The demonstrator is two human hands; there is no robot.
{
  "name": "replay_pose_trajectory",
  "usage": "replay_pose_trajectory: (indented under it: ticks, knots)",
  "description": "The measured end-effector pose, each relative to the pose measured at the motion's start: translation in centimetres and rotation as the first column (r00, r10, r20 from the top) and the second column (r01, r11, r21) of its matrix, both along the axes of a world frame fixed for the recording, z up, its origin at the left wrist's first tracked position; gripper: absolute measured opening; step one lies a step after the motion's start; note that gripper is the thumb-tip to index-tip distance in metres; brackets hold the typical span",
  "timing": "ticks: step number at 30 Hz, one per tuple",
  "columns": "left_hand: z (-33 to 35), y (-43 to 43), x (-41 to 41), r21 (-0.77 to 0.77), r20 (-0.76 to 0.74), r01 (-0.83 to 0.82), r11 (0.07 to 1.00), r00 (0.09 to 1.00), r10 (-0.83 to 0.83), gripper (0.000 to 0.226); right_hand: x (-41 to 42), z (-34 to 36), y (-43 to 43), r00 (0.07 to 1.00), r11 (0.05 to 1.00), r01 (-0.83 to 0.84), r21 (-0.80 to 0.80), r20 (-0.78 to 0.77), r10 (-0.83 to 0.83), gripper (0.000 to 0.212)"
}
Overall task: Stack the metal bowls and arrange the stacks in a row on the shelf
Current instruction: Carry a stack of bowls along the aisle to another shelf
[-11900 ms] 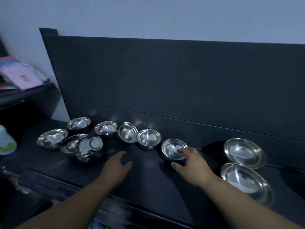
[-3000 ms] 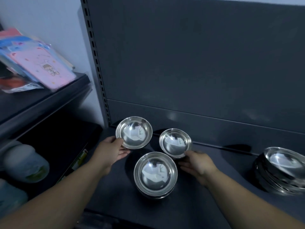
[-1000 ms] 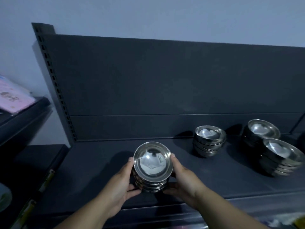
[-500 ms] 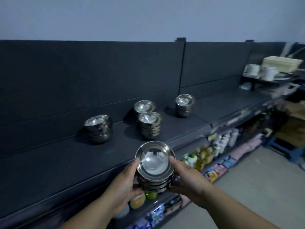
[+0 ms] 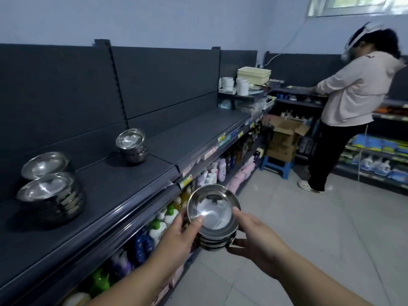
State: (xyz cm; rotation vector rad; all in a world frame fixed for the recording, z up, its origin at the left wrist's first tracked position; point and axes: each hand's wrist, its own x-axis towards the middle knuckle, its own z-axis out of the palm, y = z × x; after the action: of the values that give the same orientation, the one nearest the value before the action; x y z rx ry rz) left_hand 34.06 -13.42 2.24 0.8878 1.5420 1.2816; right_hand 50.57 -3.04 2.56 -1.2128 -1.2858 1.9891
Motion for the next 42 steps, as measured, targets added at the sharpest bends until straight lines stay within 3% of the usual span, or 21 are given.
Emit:
replay_pose_trajectory:
  ticks: [5,10,16,20,23,28,38,42]
  knots:
    - [-0.4,7.9,-2.1,0.051,-0.041,0.06,0.997,0.997,-0.058,0.07,-1.5,-0.6,6.8,0.997,0.997,0.071,-0.012,0.015,-0.071,0.042]
    - [0.4,16.4,-6.3,0.043,-0.015,0.087,0.995,0.996,-0.086,0.085,-5.3,0.2,14.5,0.993,0.993,0.115,-0.035,0.035,-0.113,0.048]
    - [1.4,26.1,-9.5,0.052,-0.027,0.111,0.992,0.994,-0.11,0.032,-8.4,1.1,23.3,0.99,0.99,0.142,-0.021,0.018,-0.142,0.052]
    - [1.0,31.9,-10.2,0.065,-0.011,0.09,0.994,0.996,-0.089,0.035,-9.3,1.3,29.2,0.994,0.994,0.106,-0.02,0.028,-0.106,0.039]
    - [0.9,36.6,-10.2,0.072,0.012,0.011,0.997,1.0,-0.012,0.029,-9.9,1.2,34.4,0.998,0.998,0.063,-0.015,0.031,-0.063,0.029]
    - [1.1,44.3,-9.9,0.068,0.042,-0.174,0.982,0.984,0.172,0.014,-11.3,1.2,44.8,0.995,0.995,-0.099,0.029,0.024,0.099,0.046]
    - [2.1,53.9,-9.9,0.049,0.27,-0.481,0.875,0.85,0.452,0.036,-15.8,1.7,58.4,0.924,0.926,-0.378,0.001,0.058,0.377,0.047]
    - [2.3,56.5,-11.8,0.093,0.268,-0.525,0.846,0.831,0.487,0.026,-18.9,1.7,61.5,0.908,0.909,-0.416,-0.001,0.054,0.416,0.046]
